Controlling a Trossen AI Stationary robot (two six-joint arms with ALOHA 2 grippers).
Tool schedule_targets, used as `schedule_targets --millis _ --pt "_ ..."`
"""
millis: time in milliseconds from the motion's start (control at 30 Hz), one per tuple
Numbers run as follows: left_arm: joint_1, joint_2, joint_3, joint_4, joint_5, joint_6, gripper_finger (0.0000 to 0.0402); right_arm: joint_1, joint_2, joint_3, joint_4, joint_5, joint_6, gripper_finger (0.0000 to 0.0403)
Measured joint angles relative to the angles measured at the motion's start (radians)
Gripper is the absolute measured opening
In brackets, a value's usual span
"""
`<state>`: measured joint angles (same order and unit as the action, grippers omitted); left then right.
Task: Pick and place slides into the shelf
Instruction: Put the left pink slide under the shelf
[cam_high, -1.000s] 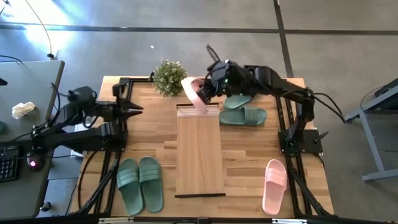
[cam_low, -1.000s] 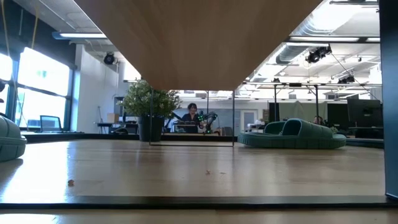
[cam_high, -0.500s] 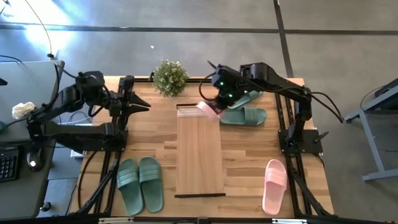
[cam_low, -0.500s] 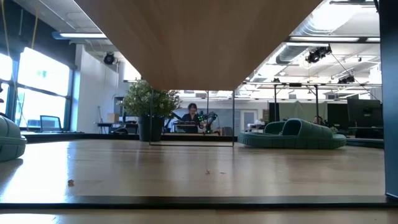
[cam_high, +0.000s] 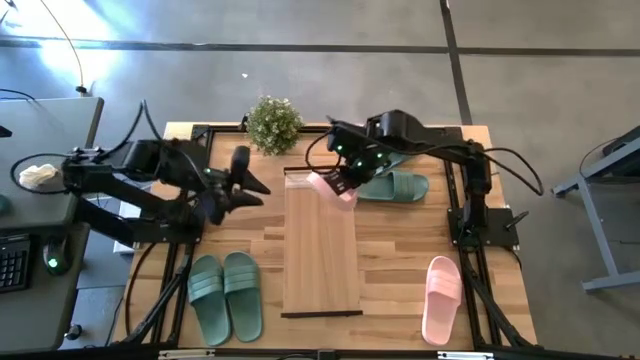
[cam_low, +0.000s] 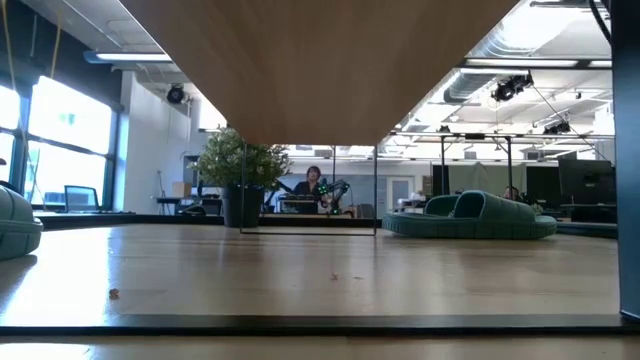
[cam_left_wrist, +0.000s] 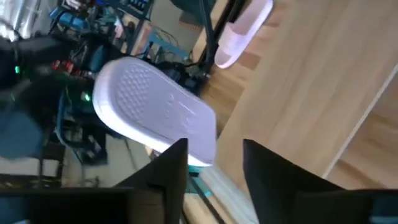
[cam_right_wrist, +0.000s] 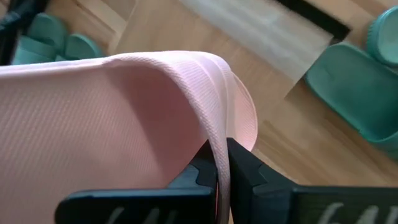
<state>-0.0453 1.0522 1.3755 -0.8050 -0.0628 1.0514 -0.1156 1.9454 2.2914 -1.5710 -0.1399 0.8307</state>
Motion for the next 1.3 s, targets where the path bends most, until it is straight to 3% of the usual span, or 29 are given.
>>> schedule_targets --millis 167,633,1300 --pt "-0.091 0.103 0.101 -0.036 -0.157 0.000 0.0181 0.030 0.061 -0.001 0.001 0.001 0.016 0.0000" --pt "-0.133 0.369 0.383 -0.190 -0.194 -0.009 0.0183 0.086 0.099 0.002 0.005 0.076 0.070 0.0000" --pt "-0.132 0.442 0.400 -0.167 -0.273 -0.011 0.0217 0.111 0.099 0.001 0.004 0.130 0.063 0.0000"
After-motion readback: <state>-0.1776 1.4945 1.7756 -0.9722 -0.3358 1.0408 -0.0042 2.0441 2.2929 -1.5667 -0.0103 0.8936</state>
